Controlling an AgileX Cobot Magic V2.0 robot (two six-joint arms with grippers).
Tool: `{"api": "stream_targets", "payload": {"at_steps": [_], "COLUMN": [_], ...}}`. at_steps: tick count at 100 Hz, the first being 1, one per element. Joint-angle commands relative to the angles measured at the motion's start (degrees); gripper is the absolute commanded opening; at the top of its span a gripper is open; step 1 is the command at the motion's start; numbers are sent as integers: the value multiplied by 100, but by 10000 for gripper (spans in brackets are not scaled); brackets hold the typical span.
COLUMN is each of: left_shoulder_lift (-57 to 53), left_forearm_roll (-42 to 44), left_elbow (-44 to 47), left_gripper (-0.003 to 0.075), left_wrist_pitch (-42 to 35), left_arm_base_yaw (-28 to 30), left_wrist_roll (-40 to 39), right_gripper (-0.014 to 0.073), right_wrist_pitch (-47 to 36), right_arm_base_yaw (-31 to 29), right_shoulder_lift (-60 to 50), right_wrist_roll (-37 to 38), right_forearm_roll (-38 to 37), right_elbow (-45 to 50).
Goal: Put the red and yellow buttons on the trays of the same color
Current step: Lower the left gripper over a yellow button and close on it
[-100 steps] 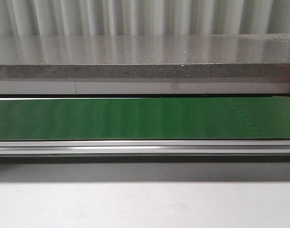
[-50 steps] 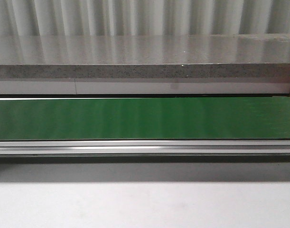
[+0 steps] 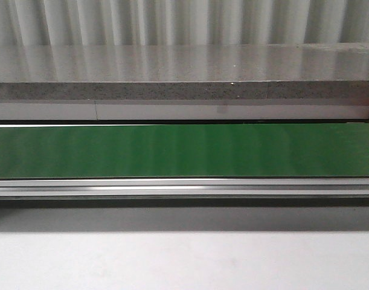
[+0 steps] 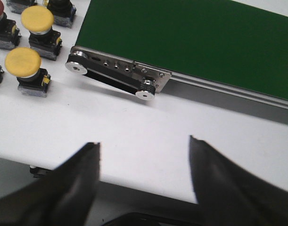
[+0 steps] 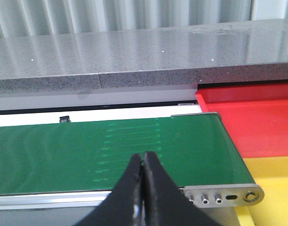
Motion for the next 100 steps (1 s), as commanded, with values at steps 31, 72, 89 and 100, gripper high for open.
{"api": "stream_targets", "payload": {"at_steps": [31,72,89,100], "left_shoulder_lift": [354,1939,2647,3029], "left_forearm_roll": [847,2069,1988,1643], "left_elbow": [-189,-189,-189,-189], "left_gripper": [619,619,619,619], "left_wrist_pitch": [-152,-965,-1460,-1825], "left_arm_base_yaw": [-37,185,806,1372], "left_wrist_roll": [-699,-1854,-1854,-1705], "right_gripper": [-67,-67,-67,-67], "right_wrist_pitch": [-467,-467,-467,-467], "right_arm_base_yaw": [2,2,2,2], "right_shoulder_lift": [-83,-83,-83,-83], "right_wrist_roll": [-25,-25,-25,-25], "right_forearm_roll": [-66,-66,-66,-66], "right_elbow": [8,8,8,8]}}
